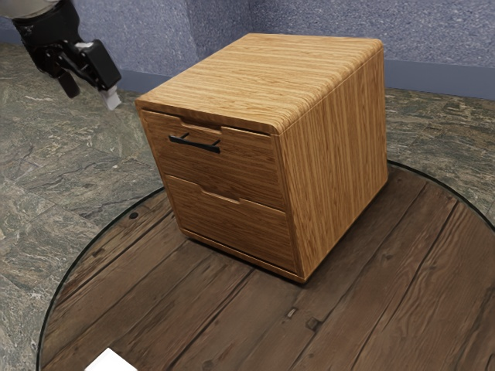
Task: Pull the drawer handle with one arm to open the drawer
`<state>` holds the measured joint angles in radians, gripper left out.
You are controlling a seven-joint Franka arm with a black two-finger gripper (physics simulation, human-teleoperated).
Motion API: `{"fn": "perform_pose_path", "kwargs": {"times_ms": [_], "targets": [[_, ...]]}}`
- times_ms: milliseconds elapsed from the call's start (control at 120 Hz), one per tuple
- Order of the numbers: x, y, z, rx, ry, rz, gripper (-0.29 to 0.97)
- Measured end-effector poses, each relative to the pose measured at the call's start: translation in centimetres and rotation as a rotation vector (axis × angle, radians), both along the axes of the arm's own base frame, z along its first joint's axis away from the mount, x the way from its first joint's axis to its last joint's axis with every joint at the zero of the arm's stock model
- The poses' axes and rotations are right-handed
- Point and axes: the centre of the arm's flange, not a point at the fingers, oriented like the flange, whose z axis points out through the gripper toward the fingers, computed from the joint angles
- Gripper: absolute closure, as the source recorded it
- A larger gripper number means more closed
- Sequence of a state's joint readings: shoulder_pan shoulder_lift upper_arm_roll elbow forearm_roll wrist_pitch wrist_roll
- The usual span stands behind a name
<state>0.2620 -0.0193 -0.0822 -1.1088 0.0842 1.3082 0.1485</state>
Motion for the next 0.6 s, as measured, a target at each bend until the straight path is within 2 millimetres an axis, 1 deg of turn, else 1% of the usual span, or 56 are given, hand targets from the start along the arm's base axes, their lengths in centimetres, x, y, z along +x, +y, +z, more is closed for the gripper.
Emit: {"fn": "perform_pose_path", "kwargs": {"times_ms": [83, 117, 150, 200, 250, 300, 325, 350, 367, 400, 425, 450, 500, 517, 600], "targets": [[-0.6, -0.8, 0.2, 0.007, 0.026, -0.018, 0.00], [-0.6, -1.2, -0.2, 0.002, 0.053, -0.027, 0.00], [0.1, -1.4, -1.2, 0.001, 0.096, -0.036, 0.00], [0.3, -2.1, -2.1, -0.020, 0.155, -0.054, 0.00], [-0.2, -3.0, -2.4, -0.047, 0.194, -0.078, 0.00], [-0.8, -3.9, -1.8, -0.056, 0.196, -0.124, 0.00], [-0.5, -4.3, -2.2, -0.058, 0.203, -0.162, 0.00], [-0.1, -4.6, -3.0, -0.057, 0.212, -0.209, 0.00], [-0.4, -4.9, -3.7, -0.051, 0.215, -0.240, 0.00], [-2.1, -5.7, -4.6, -0.024, 0.204, -0.306, 0.00], [-3.7, -7.3, -4.9, 0.003, 0.181, -0.381, 0.00], [-4.6, -8.7, -5.0, 0.029, 0.154, -0.456, 0.00], [-5.1, -9.8, -5.2, 0.066, 0.113, -0.571, 0.00], [-5.2, -10.0, -4.9, 0.080, 0.097, -0.605, 0.00], [-5.2, -10.3, -3.9, 0.135, 0.043, -0.748, 0.00]]}}
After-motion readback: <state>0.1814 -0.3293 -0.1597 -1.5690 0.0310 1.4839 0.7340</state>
